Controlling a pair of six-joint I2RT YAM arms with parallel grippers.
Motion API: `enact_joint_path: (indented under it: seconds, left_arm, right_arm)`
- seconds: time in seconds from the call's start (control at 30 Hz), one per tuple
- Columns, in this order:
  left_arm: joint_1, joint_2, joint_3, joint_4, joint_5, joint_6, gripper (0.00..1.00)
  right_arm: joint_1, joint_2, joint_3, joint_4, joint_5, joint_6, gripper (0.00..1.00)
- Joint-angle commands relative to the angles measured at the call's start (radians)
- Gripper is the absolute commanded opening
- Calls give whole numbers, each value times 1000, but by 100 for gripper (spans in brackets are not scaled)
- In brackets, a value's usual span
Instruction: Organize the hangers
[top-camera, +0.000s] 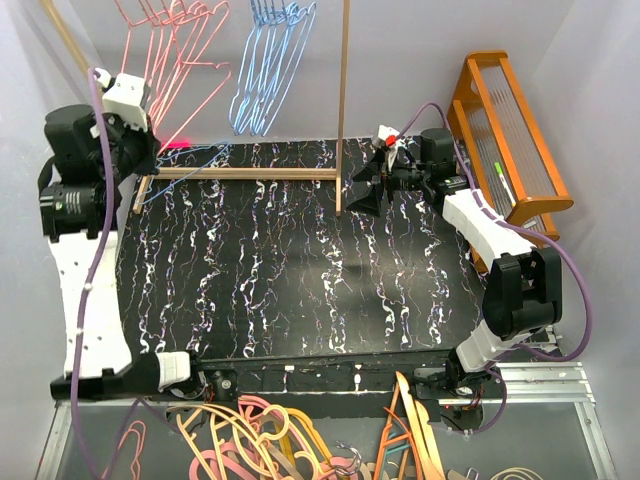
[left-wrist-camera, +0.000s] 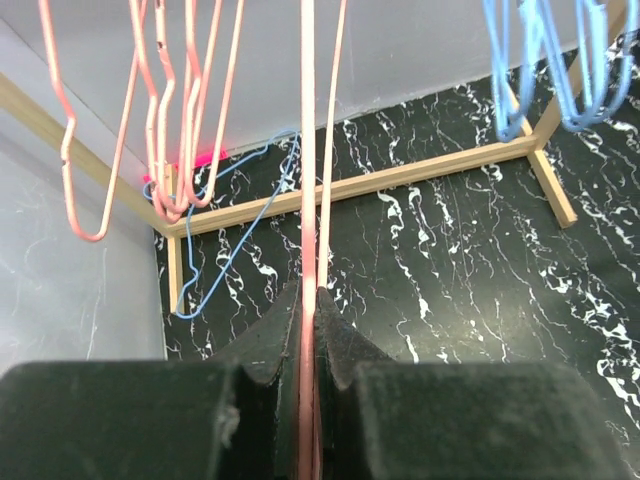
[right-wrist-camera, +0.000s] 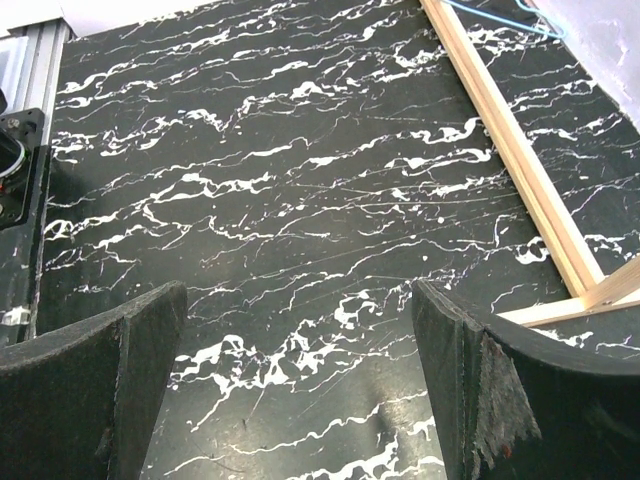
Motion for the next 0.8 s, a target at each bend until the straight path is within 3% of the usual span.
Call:
enact_joint_path:
  seconds: [0.0, 0.23, 0.77]
  left_arm:
    - [-2, -106, -24, 30, 17, -37, 0]
    - [1, -128, -14, 59, -12, -49, 0]
    - [2, 104, 167, 275, 16, -49, 0]
  right_arm:
    - [3, -43, 24, -55, 16, -64, 98]
    - [4, -43, 47, -107, 34, -94, 98]
    - [14, -107, -14, -100, 38, -111, 98]
